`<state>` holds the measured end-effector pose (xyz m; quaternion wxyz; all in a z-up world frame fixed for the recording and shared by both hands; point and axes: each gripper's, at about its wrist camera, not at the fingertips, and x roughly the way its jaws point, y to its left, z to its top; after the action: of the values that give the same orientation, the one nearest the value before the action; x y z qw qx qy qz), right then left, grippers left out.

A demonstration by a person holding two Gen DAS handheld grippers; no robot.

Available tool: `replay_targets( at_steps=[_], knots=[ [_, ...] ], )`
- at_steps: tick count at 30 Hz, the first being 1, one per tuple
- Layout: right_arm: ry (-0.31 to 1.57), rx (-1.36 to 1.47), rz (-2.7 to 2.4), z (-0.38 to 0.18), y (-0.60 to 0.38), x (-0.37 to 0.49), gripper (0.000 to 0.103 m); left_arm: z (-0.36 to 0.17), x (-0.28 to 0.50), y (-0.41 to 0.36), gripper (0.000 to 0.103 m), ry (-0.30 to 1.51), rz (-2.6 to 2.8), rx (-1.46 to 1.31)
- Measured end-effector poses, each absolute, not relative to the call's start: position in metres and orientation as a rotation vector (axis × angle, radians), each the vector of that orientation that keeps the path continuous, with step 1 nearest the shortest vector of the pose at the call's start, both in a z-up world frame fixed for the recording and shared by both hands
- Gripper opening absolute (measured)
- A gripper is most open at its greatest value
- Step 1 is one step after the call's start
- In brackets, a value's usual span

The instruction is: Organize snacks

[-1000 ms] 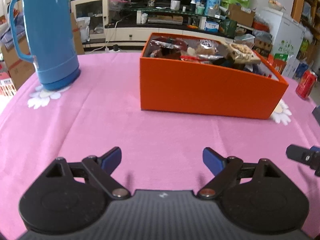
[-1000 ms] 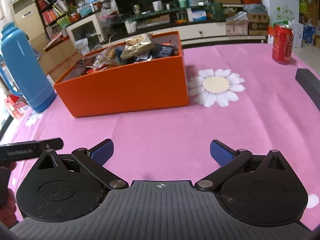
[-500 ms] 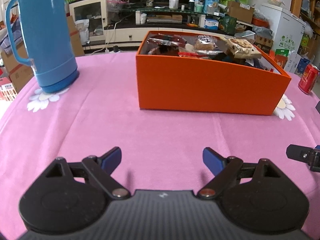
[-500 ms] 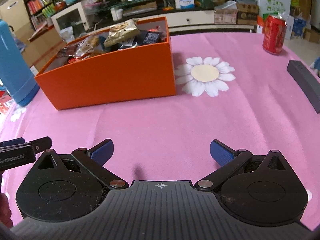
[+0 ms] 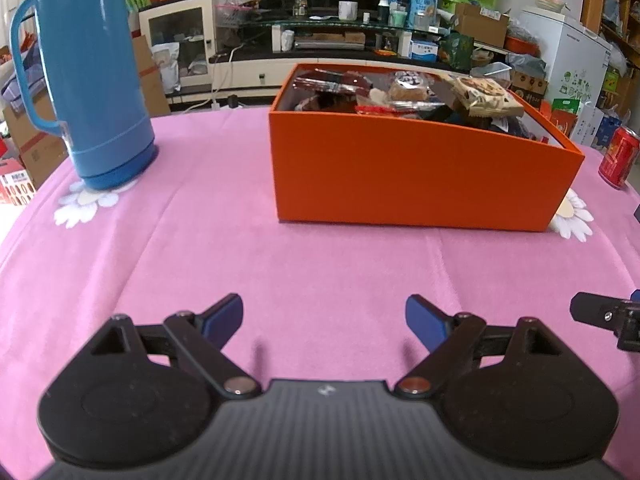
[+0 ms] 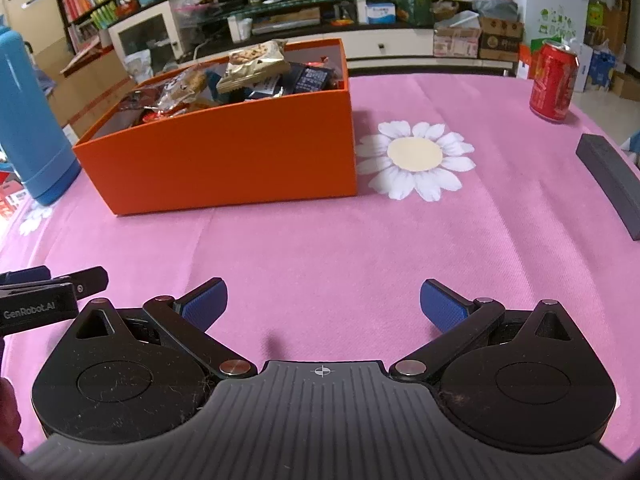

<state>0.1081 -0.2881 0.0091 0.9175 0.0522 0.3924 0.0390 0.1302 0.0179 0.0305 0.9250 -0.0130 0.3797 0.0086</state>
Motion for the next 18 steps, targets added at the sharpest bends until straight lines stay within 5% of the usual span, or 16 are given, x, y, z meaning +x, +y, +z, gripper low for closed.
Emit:
replay_targets(
  at_steps=[18],
  knots=[
    [0.818, 0.097, 0.086, 0.0078, -0.2852, 0.1099, 0.094, 0.0302, 0.1317, 0.0214, 0.087, 0.762, 0.033, -0.046]
  ],
)
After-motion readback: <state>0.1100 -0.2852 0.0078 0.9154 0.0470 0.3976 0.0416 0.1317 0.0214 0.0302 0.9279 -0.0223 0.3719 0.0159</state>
